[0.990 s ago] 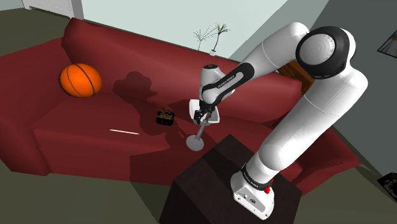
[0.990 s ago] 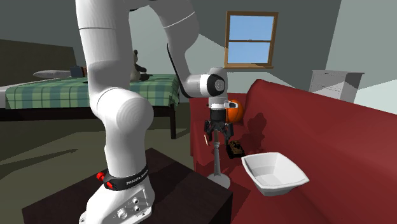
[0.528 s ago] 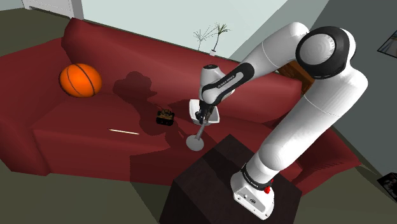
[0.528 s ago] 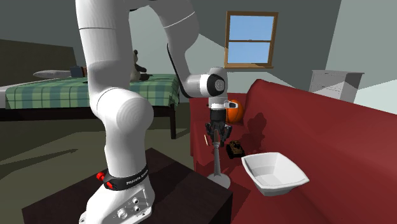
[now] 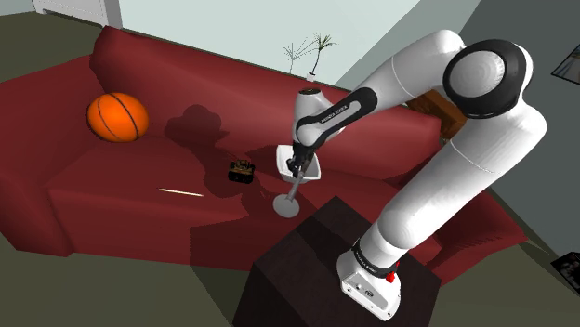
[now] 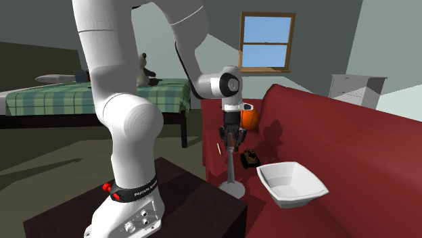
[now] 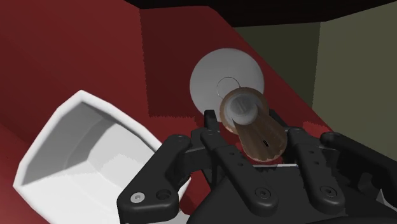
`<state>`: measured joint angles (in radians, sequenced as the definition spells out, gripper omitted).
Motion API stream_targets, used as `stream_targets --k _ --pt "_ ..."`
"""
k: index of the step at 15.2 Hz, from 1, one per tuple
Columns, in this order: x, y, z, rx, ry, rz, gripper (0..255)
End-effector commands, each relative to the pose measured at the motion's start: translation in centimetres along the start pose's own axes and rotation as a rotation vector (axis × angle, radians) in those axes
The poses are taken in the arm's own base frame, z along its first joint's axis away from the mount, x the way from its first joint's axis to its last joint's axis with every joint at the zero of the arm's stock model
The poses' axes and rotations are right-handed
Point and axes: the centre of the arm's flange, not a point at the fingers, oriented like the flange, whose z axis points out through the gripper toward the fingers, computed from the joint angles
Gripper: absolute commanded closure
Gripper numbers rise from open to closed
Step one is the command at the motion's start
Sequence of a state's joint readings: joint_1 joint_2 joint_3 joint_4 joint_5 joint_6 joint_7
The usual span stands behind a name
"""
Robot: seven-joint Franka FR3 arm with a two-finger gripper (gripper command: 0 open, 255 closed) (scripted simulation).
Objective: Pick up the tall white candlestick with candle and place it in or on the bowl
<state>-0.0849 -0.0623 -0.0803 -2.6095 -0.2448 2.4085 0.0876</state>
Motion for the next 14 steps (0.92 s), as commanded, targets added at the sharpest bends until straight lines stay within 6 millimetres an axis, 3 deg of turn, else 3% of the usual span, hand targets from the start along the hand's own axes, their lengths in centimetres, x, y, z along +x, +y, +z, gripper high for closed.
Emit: stream_targets --k 1,14 --pt "-0.1 0.1 -1.0 0.000 0.000 0.000 255" --pt "-1.1 1.1 -7.8 0.000 0.000 0.000 255"
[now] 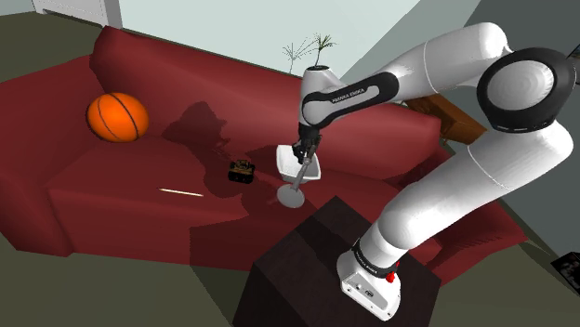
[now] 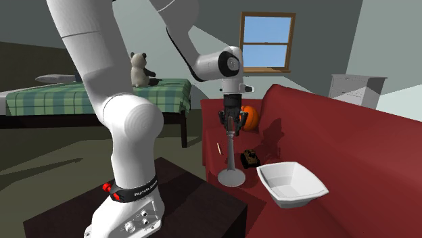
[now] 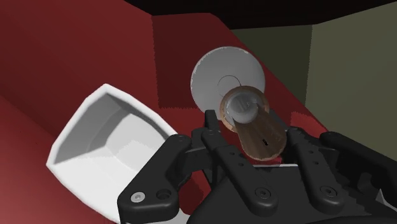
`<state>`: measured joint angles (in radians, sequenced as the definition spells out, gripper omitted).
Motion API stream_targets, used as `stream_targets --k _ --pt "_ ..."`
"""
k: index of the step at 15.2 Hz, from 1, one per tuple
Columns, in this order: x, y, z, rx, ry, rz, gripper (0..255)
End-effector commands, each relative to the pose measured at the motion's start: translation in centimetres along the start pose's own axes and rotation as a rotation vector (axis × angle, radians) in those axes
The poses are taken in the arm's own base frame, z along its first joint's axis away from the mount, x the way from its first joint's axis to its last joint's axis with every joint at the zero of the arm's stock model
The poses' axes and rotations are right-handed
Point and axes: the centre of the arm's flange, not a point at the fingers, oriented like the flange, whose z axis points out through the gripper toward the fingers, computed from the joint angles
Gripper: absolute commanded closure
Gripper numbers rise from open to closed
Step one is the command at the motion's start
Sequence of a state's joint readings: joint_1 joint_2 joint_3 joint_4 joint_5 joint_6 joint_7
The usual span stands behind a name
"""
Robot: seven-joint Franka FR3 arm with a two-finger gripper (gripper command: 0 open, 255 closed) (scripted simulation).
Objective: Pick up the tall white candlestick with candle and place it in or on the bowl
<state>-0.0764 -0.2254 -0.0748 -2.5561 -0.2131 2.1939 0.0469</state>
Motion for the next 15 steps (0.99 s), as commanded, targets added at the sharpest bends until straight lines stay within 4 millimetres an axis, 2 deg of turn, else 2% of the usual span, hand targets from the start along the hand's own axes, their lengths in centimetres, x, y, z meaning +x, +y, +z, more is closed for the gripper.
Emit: stream_targets --k 1,15 --pt "-0.1 0.1 -1.1 0.000 0.000 0.000 255" --pt "-1.1 1.2 -8.3 0.000 0.000 0.000 255"
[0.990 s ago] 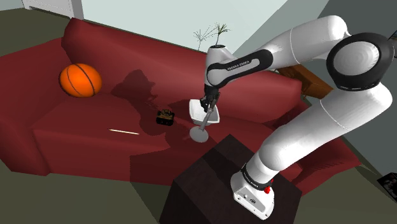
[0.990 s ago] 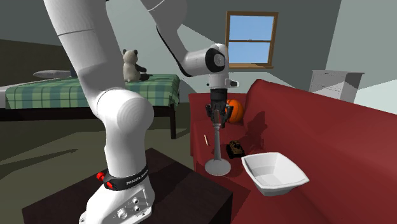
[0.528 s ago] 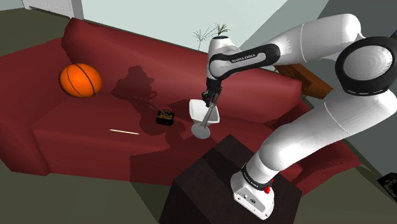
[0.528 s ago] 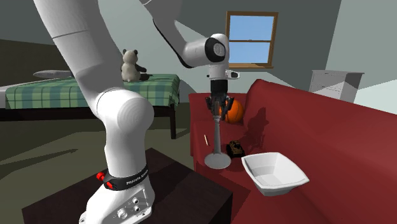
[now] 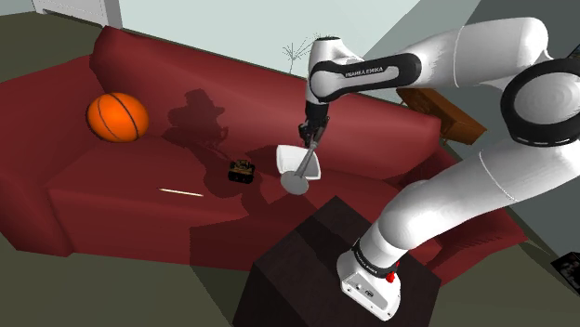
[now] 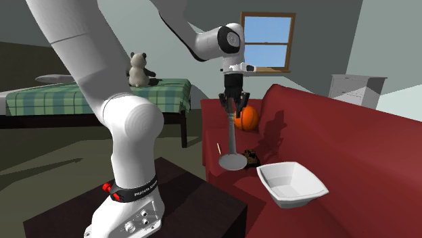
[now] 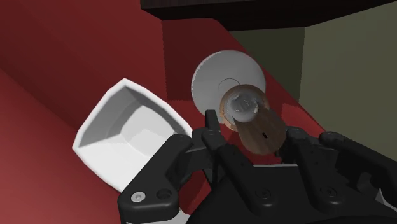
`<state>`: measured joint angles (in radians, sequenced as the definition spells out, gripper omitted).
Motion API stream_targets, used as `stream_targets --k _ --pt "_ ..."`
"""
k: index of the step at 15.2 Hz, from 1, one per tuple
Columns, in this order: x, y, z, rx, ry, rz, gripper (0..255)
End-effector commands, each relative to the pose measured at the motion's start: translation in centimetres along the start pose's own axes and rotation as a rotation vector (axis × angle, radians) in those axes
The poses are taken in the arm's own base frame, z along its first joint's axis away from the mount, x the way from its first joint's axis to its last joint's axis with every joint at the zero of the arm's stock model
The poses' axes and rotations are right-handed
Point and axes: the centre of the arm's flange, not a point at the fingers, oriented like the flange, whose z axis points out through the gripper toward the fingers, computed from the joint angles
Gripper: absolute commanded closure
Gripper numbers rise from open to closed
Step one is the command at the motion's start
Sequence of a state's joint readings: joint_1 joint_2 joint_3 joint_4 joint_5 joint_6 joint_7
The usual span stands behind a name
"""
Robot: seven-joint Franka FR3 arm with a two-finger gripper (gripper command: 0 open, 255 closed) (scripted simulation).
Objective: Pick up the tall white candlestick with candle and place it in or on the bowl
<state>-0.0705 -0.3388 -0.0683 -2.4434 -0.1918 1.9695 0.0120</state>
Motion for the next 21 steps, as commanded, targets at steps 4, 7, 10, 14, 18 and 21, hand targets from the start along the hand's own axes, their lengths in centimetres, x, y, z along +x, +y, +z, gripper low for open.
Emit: stream_targets --k 4,7,10,14,18,21 --pt "2.0 3.2 -1.8 0.000 0.000 0.000 255" --pt "4.2 6.4 -2.8 0.000 0.000 0.000 255" --pt "6.4 9.5 -3.7 0.000 0.000 0.000 255" --pt "9.4 13.7 -5.0 0.000 0.000 0.000 255" --pt "12.3 17.9 -6.2 0.000 0.000 0.000 255" --pt "14.5 21.1 -7.2 0.000 0.000 0.000 255"
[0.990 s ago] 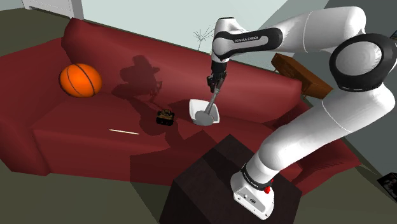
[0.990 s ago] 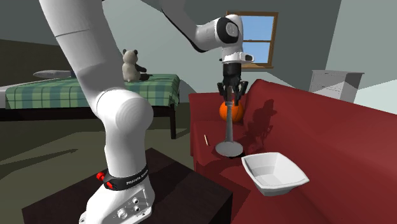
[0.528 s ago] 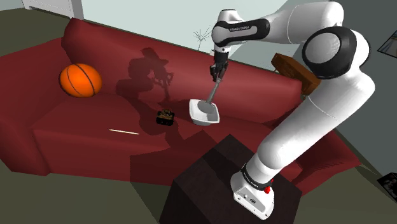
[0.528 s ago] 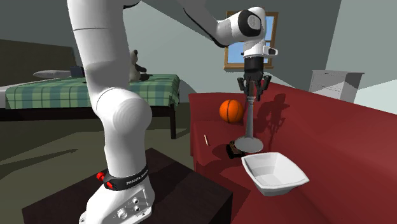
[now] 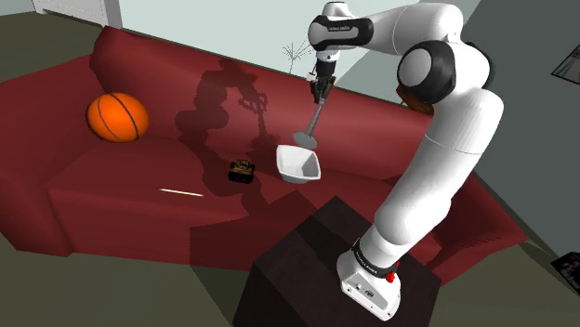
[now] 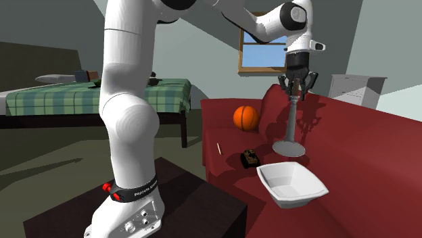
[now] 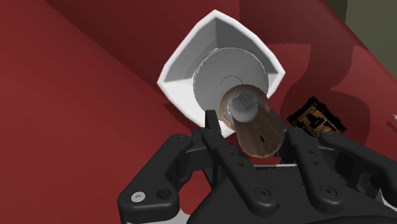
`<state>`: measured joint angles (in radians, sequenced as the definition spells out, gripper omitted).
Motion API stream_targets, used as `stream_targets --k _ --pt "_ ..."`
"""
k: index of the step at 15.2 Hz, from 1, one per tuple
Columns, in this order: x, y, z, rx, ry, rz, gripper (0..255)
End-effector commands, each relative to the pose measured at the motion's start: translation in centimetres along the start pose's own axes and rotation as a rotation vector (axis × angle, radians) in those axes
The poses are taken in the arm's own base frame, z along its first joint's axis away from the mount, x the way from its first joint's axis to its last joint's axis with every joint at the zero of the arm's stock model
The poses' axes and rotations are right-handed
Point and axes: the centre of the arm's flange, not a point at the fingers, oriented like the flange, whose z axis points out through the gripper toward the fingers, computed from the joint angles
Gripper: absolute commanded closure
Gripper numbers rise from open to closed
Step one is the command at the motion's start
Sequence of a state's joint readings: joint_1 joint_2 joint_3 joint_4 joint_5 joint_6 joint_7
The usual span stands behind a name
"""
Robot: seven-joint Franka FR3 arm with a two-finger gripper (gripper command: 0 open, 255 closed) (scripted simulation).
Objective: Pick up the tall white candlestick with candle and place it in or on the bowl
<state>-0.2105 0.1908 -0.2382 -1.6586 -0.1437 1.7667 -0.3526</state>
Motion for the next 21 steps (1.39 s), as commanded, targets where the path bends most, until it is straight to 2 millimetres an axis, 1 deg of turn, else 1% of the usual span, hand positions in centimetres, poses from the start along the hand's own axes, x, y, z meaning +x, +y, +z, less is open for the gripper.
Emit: stream_targets --k 1,2,21 --pt "1.5 2.2 -0.8 -0.001 0.001 -0.001 255" --pt "1.8 2.6 -0.9 -0.001 0.001 -0.001 255" --pt "3.2 1.2 8.9 -0.001 0.001 -0.001 255"
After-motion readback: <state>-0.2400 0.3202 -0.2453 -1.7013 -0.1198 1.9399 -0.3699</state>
